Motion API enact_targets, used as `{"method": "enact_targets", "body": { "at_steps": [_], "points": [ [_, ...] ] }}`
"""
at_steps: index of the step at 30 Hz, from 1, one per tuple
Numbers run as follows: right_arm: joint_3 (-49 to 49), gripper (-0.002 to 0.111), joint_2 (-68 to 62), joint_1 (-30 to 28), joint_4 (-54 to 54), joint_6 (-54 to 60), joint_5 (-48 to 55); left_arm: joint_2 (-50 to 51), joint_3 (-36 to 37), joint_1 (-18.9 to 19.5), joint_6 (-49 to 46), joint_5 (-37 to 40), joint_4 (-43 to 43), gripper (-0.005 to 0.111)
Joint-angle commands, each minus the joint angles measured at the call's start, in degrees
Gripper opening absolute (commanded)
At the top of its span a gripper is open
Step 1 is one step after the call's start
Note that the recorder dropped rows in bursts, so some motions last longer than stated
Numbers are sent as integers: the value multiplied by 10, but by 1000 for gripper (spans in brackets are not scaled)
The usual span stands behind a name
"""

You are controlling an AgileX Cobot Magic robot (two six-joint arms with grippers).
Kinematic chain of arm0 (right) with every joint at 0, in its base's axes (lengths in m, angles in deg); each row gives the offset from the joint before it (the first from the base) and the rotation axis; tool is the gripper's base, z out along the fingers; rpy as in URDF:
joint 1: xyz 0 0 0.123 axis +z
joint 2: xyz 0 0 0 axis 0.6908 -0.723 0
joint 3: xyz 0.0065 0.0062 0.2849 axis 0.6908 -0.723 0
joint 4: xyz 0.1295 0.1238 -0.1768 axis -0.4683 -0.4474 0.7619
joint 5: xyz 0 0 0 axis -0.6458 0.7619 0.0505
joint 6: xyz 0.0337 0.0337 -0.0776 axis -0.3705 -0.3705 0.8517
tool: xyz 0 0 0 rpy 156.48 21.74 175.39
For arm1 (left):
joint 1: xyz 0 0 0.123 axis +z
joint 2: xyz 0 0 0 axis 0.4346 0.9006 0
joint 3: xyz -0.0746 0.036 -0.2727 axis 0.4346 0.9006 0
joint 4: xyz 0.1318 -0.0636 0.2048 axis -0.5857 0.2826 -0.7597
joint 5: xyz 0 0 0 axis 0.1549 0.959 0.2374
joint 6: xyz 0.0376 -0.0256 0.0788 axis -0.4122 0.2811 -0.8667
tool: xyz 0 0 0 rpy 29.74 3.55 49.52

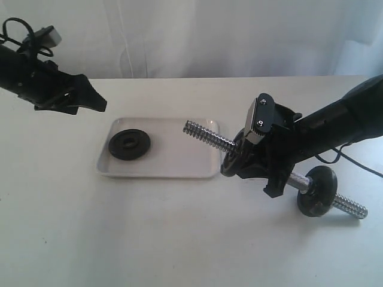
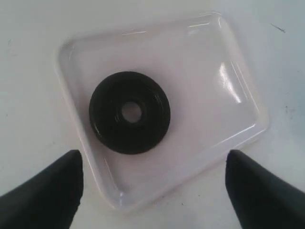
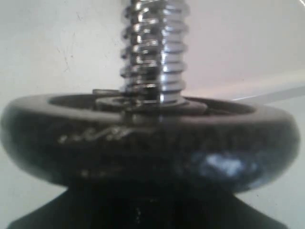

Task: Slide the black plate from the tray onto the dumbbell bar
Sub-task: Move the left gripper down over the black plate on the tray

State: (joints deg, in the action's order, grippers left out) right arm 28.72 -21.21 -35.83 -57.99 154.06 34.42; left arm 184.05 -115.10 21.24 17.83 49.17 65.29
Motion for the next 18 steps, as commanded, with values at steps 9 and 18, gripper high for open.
{"method": "enact_targets", "body": {
  "at_steps": [9,18],
  "points": [
    [12,0,28,-5,-55,7,26,136,-97,-51,-57,-33,9,88],
    [12,0,28,-5,-54,7,23,196,-148,-88,-46,-45,-72,88]
  ]
}}
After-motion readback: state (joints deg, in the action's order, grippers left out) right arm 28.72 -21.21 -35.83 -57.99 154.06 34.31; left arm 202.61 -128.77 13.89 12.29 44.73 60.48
